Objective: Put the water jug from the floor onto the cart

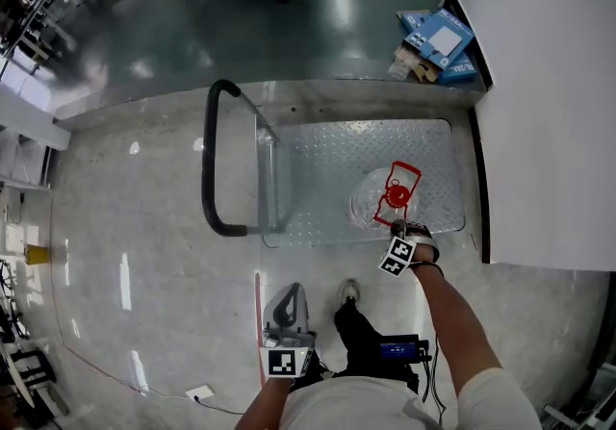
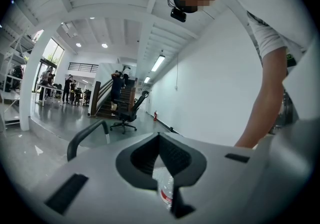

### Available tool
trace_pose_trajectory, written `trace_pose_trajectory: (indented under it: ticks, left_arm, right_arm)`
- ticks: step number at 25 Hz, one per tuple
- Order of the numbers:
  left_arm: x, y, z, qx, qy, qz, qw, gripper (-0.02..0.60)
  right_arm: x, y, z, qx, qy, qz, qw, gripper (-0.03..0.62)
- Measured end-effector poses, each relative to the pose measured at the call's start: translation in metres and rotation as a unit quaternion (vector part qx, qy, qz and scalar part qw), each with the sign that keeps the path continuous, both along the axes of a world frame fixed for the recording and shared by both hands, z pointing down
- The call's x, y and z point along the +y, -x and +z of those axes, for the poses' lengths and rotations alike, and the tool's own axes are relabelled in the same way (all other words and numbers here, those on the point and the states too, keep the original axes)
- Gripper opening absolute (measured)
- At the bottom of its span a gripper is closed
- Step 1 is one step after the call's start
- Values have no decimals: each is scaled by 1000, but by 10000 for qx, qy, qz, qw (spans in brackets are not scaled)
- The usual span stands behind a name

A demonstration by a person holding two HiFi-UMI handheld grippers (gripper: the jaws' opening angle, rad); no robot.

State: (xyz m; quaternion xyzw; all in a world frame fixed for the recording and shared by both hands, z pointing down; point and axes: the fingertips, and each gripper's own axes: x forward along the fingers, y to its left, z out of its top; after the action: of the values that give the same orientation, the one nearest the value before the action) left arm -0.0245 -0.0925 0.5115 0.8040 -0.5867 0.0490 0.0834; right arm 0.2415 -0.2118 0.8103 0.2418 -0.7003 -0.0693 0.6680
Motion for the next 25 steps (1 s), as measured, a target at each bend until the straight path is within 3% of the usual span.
trace_pose_trajectory:
  ticks: [19,22,25]
  left_arm:
    - [27,5,-7,-11,-78,47,10000,3]
    - [24,-2,-11,114,-97,117,9998,3]
    - [19,-8,-14,5,-211,204,9996,3]
  right_arm:
    - [10,-4,-28,79,-440,-112,9989,66]
    - [9,-3,-41,-6,-571,-97,9983,63]
    - [5,1,-61,-251,-752,-18,9969,44]
